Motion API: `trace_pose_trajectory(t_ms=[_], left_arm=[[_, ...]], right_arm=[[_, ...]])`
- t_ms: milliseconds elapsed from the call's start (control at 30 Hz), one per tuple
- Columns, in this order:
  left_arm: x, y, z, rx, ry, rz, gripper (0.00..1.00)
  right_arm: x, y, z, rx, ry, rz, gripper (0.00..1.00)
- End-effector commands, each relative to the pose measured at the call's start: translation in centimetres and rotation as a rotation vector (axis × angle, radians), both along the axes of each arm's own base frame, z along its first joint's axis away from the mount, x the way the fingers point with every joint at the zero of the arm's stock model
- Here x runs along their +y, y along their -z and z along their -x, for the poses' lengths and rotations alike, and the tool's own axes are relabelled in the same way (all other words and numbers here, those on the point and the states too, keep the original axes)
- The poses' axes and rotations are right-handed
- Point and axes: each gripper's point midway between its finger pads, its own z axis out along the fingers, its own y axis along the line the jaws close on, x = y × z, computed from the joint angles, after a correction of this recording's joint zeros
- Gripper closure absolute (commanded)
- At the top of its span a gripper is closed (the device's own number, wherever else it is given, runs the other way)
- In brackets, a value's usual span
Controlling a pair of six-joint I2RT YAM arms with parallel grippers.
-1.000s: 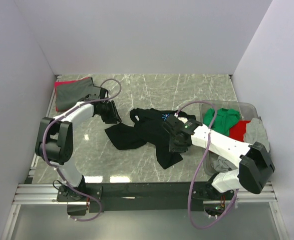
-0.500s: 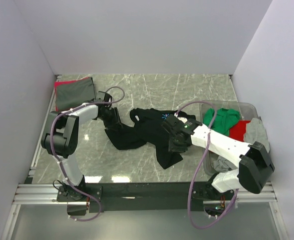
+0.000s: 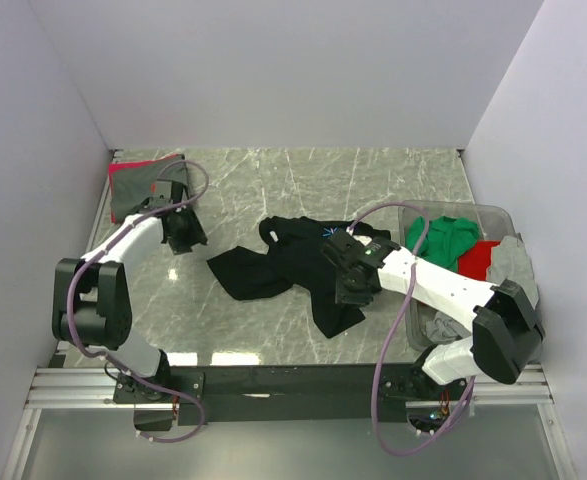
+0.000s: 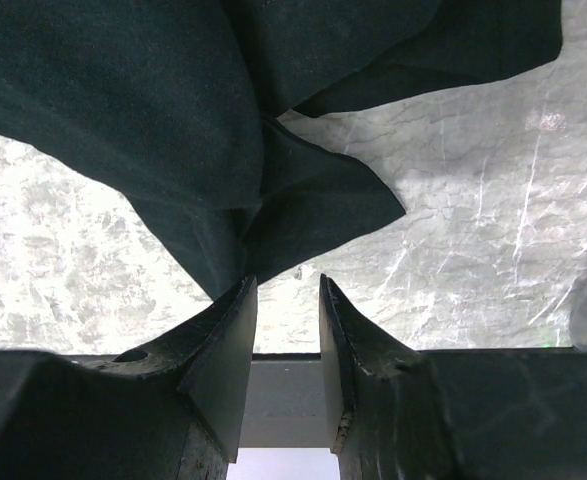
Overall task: Fold and stack the t-shirts
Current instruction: Flatten the tshirt out
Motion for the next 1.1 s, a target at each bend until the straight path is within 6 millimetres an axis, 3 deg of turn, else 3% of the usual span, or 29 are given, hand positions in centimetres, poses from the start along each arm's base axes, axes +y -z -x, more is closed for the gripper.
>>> trace_pose_trajectory(t_ms=[0, 233, 900, 933, 1067], left_arm=[[0.7, 2.2, 1.5, 0.069, -0.010, -0.013, 0.50], [-1.0, 3.1, 1.1, 0.068, 0.033, 0.070, 0.53], [-2.0, 6.0, 1.7, 0.124, 0.091, 0.106, 0.57], [-2.2, 6.0, 1.8, 0.125, 0.097, 0.112, 0.57], [-3.3, 6.4, 2.1, 0.129, 0.129, 0.166, 0.61]], right_arm=[[0.9, -1.0, -1.3, -0.037, 0.005, -0.023, 0.61], [0.7, -1.0, -1.1, -0.039, 0.010, -0.025, 0.61], [0.2, -0.9, -0.6, -0.033, 0.040, -0.021, 0.60], [-0.1, -0.7, -0.5, -0.032, 0.046, -0.011, 0.55], [-0.8, -0.6, 0.0, -0.038, 0.076, -0.014, 0.50]])
